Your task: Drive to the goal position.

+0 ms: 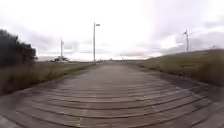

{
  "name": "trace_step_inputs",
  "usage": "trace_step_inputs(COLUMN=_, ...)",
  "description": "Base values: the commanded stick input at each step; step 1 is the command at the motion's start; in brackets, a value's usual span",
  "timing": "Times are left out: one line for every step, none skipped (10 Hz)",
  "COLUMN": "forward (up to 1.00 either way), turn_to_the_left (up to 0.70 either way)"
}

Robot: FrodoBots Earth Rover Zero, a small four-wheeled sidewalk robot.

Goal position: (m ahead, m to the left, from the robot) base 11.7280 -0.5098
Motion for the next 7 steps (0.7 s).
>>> trace_step_inputs(forward=1.0, turn_to_the_left=0.0)
trace_step_inputs(forward=1.0, turn_to_the_left=0.0)
trace_step_inputs(forward=1.0, turn_to_the_left=0.0)
trace_step_inputs(forward=1.0, turn_to_the_left=0.0)
trace_step_inputs(forward=1.0, turn_to_the_left=0.0)
trace_step_inputs(forward=1.0, turn_to_the_left=0.0)
trace_step_inputs(forward=1.0, turn_to_the_left=0.0)
